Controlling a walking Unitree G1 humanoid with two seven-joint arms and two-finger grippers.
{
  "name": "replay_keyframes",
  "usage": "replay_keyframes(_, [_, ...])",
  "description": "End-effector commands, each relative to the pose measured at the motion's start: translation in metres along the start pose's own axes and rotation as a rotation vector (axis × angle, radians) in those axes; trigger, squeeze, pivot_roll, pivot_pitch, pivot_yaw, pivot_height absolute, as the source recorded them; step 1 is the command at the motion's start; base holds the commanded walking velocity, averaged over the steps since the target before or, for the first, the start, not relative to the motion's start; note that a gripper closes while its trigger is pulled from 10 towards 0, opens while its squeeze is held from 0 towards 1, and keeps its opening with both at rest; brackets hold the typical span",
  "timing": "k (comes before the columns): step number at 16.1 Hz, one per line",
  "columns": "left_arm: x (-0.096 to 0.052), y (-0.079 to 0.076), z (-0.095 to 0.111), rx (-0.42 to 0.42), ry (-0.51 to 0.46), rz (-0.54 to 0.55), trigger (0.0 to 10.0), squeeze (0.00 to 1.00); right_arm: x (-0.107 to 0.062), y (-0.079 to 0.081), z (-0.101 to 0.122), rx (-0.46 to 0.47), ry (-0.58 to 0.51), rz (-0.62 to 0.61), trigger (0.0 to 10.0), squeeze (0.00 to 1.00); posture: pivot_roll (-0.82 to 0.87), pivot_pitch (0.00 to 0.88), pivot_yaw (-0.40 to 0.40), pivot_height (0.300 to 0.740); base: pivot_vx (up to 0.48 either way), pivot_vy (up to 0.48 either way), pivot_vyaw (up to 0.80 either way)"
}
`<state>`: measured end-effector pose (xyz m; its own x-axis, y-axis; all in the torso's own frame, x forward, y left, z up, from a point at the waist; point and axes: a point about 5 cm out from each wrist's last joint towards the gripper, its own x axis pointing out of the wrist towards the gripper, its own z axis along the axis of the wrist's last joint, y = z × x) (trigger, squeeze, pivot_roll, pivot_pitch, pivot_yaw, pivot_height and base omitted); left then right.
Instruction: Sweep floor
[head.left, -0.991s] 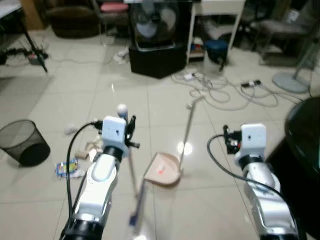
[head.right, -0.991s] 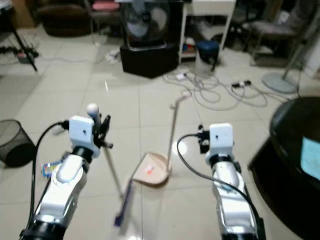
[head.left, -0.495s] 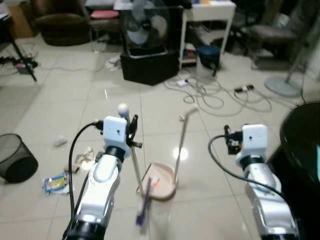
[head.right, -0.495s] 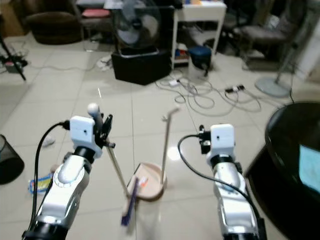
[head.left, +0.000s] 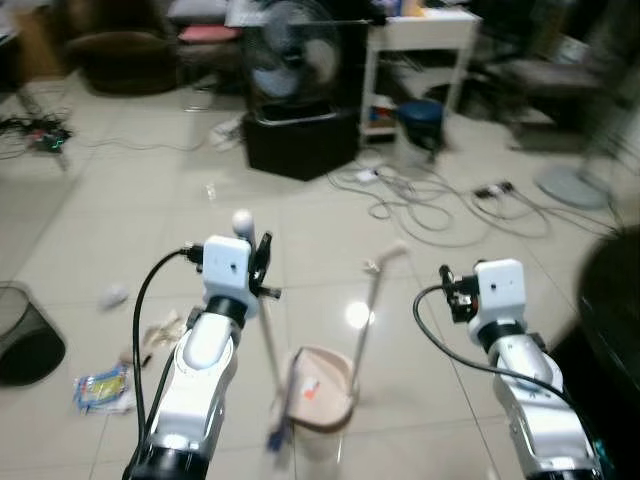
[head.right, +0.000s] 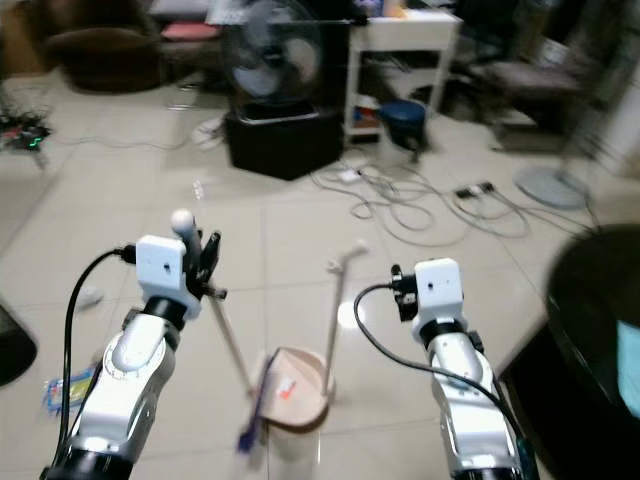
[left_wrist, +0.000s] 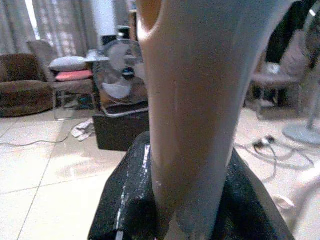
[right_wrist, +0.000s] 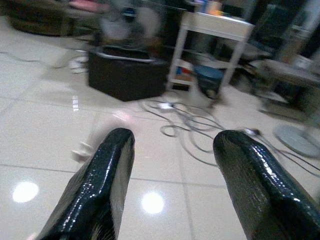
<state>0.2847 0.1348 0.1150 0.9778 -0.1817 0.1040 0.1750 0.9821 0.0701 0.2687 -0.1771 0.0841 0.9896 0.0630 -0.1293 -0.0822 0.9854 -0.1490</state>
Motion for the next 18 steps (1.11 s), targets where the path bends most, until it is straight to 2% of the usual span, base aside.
replay_keyframes(1, [-0.003,0.015,0.005,0.062,-0.015,0.032,10.0,0.0,-0.004,0.007,-0.011,0.064,0.038,0.013,10.0,0.0,-0.12,0.0,-0.001,0.74,0.416,0.0,0.0])
replay_keyframes(2, [-0.004,0.017,0.004,0.071,-0.012,0.028,10.0,0.0,-0.007,0.005,-0.016,0.098,0.06,-0.007,10.0,0.0,-0.12,0.0,0.002,0.74,0.42,0.0,0.0])
replay_keyframes(4, [-0.006,0.019,0.003,0.075,-0.007,0.025,10.0,0.0,-0.015,0.004,-0.021,0.061,0.047,-0.013,10.0,0.0,-0.12,0.0,0.007,0.74,0.422,0.0,0.0])
replay_keyframes(6, [-0.007,0.017,0.002,0.06,-0.015,-0.011,10.0,0.0,-0.025,0.005,-0.012,0.04,-0.039,-0.018,10.0,0.0,-0.13,0.0,0.014,0.74,0.382,0.0,0.0])
replay_keyframes(8, [-0.008,0.017,0.005,0.024,-0.043,-0.035,10.0,0.0,-0.035,0.005,0.001,0.023,-0.138,-0.012,10.0,0.0,-0.14,0.0,0.018,0.74,0.0,0.0,0.0])
replay_keyframes(9, [-0.009,0.018,0.006,0.028,-0.051,-0.037,10.0,0.0,-0.038,0.002,0.001,0.031,-0.146,-0.025,10.0,0.0,-0.14,0.0,0.018,0.74,0.0,0.0,0.0])
replay_keyframes(12, [-0.007,0.019,0.005,0.015,-0.04,-0.035,10.0,0.0,-0.045,-0.005,-0.008,0.064,-0.106,-0.058,10.0,0.0,-0.15,0.0,0.021,0.74,0.0,0.0,-0.17])
replay_keyframes(18, [0.0,0.016,0.006,0.004,-0.046,-0.064,10.0,0.0,-0.048,-0.001,-0.011,0.083,-0.093,-0.048,10.0,0.0,-0.15,0.0,0.029,0.74,0.0,0.376,-0.65])
